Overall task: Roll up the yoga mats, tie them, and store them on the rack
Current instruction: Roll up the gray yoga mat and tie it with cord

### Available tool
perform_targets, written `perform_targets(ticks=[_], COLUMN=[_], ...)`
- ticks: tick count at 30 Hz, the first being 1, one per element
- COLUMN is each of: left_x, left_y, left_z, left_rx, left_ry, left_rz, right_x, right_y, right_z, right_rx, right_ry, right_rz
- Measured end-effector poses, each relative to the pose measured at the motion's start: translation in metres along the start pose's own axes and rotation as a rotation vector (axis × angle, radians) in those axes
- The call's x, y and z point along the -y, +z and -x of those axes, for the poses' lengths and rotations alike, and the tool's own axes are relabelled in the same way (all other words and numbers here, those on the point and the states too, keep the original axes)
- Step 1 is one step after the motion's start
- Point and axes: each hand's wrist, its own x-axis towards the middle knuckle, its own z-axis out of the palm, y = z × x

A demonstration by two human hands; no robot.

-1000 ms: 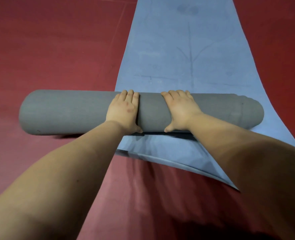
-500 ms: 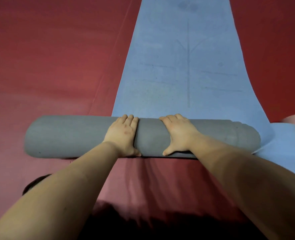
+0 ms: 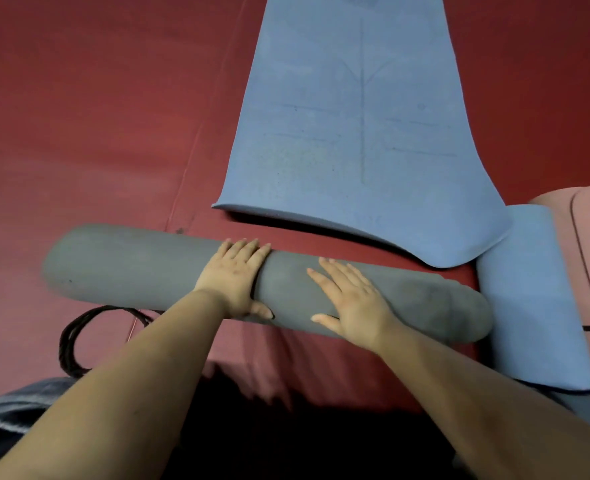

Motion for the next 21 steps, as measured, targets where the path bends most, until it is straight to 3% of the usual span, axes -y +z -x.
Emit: perform_targets(ticks=[3,5,6,8,10,11,13,18,21], left_x=[-0.005,-0.030,-0.045,-0.073,-0.084,-0.083,-0.080,-0.071,-0.069], left_y=[0.023,0.038,0.038,0.026,0.026,0.031,0.045,0.055,0.052], left_z=[0.013,0.018,0.017,0.008,-0.008,-0.015,-0.020,-0.023,-0.026], left_rx=[-0.391,-0.624,-0.644,-0.488,-0.338,-0.306,-0.242,-0.156,-0.247], left_ry=[-0.191,-0.538,-0.762,-1.205,-1.418,-1.423,-1.244,-0.792,-0.819], left_rz=[0.148,0.403,0.612,1.074,1.523,1.716,2.013,2.337,2.502], right_x=[0.003,-0.008,-0.015,-0.026,-0.031,-0.030,-0.027,-0.026,-0.024], right_y=[0.007,-0.001,-0.006,-0.013,-0.012,-0.010,-0.003,-0.003,-0.006], right_z=[-0.009,-0.029,-0.038,-0.051,-0.054,-0.054,-0.051,-0.053,-0.055], right_rx=[0.021,0.091,0.128,0.167,0.161,0.123,0.007,-0.030,0.007], right_ry=[0.120,0.169,0.171,0.162,0.169,0.167,0.160,0.176,0.189], right_rz=[0.006,0.006,0.000,-0.048,-0.072,-0.062,-0.023,-0.058,-0.107])
